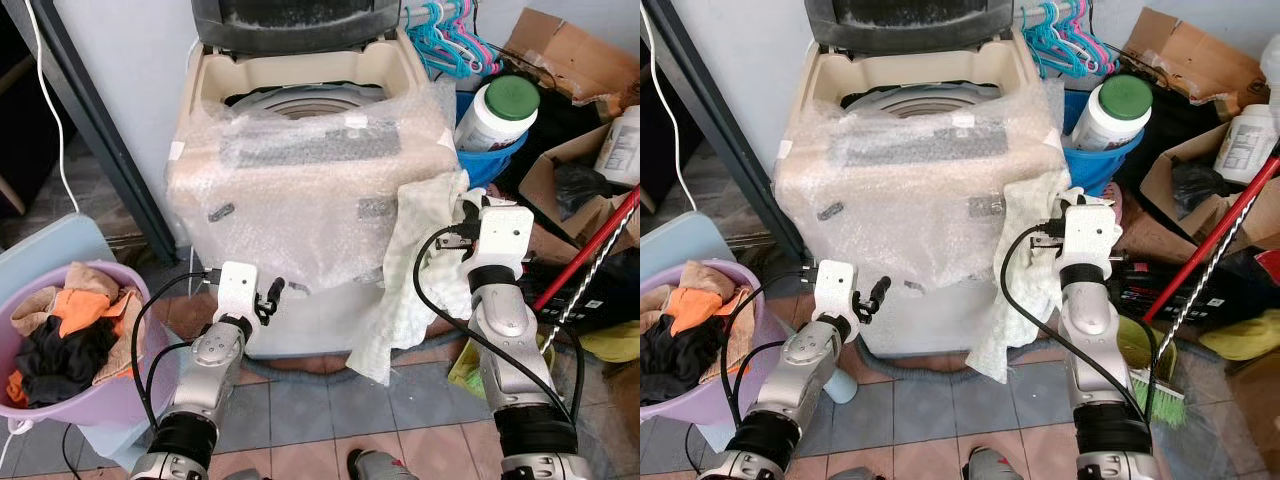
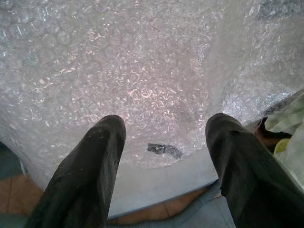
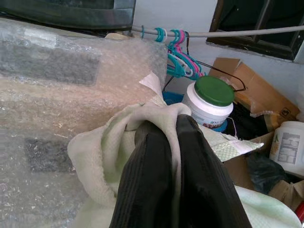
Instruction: Clothes washing
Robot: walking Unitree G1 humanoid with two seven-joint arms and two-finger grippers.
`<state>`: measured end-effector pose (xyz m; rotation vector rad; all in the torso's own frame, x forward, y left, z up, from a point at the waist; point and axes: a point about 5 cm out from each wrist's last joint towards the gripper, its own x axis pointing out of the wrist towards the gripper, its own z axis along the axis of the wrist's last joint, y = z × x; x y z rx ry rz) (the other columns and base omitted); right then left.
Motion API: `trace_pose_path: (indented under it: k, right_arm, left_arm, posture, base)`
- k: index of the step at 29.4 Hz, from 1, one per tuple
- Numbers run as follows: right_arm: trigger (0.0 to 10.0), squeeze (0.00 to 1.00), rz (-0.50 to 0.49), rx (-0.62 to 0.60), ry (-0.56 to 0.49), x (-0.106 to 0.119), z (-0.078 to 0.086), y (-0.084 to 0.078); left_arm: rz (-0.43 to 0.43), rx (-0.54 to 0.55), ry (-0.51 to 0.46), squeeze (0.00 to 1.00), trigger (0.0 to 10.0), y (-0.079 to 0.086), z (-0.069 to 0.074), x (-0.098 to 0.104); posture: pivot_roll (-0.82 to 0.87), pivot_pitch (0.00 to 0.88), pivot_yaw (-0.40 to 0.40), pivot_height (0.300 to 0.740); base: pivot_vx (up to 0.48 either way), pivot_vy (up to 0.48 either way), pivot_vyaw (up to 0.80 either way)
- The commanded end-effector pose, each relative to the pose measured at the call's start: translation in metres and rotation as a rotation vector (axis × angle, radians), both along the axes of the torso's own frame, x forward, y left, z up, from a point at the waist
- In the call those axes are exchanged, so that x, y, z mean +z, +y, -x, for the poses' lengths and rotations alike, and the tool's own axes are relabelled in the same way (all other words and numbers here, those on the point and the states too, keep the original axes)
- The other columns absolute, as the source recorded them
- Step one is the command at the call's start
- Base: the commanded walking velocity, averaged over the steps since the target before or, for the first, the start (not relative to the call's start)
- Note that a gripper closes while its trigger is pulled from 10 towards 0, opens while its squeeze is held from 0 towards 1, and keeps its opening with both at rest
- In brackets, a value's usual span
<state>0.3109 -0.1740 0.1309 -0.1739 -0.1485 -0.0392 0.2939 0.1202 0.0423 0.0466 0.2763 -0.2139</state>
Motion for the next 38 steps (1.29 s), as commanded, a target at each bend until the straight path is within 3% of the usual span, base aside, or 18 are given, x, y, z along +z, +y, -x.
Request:
trace_pose_path:
  k: [1,8,10,12,16,17,20,25,38]
  right_arm:
    - [10.0,0.0,-0.01,0.049,-0.006,0.004,-0.006,0.011]
    - [10.0,0.0,-0.004,0.084,-0.094,0.025,-0.012,0.022]
    - [10.0,0.0,0.031,0.121,-0.186,0.048,-0.014,0.025]
    - [10.0,0.0,0.048,0.133,-0.243,0.066,-0.017,0.025]
    - [10.0,0.0,0.04,0.151,-0.334,0.099,-0.027,0.023]
    - [10.0,0.0,0.04,0.151,-0.334,0.099,-0.027,0.023]
    - [10.0,0.0,0.048,0.207,-0.411,0.129,-0.036,0.031]
    - [10.0,0.0,0.043,0.252,-0.442,0.148,-0.049,0.04]
    - [10.0,0.0,0.063,0.38,-0.548,0.205,-0.066,0.056]
  left_arm:
    - [0.005,0.053,-0.003,0.0,10.0,0.008,0.0,0.001]
    - [-0.007,0.049,-0.015,0.0,10.0,0.018,0.015,0.0]
    - [-0.06,0.108,-0.052,0.0,10.0,0.032,0.022,0.008]
    - [-0.114,0.158,-0.025,0.0,10.0,0.048,0.033,0.003]
    - [-0.109,0.212,0.044,0.0,10.0,0.063,0.048,-0.009]
    - [-0.109,0.212,0.044,0.0,10.0,0.063,0.048,-0.009]
    - [-0.11,0.206,-0.007,0.0,10.0,0.058,0.043,0.003]
    - [-0.111,0.193,-0.014,0.0,10.0,0.052,0.04,0.009]
    - [-0.101,0.182,-0.009,0.0,10.0,0.048,0.035,0.011]
  posture:
    - [0.0,0.0,-0.019,0.74]
    - [-0.03,0.0,0.029,0.74]
    - [-0.05,0.0,0.057,0.74]
    - [-0.05,0.0,0.066,0.74]
    - [-0.05,0.002,0.072,0.74]
    - [-0.05,0.002,0.072,0.74]
    - [-0.03,0.016,0.07,0.74]
    - [-0.02,0.017,0.067,0.74]
    - [-0.02,0.021,0.065,0.74]
  base:
    - [0.0,0.0,-0.48]
    - [0.0,0.0,0.0]
    - [0.0,0.0,0.0]
    - [0.0,0.0,0.0]
    - [0.0,0.0,0.0]
    - [0.0,0.0,0.0]
    - [0.0,0.0,0.0]
    - [0.136,0.0,0.0]
    - [0.366,0.0,0.0]
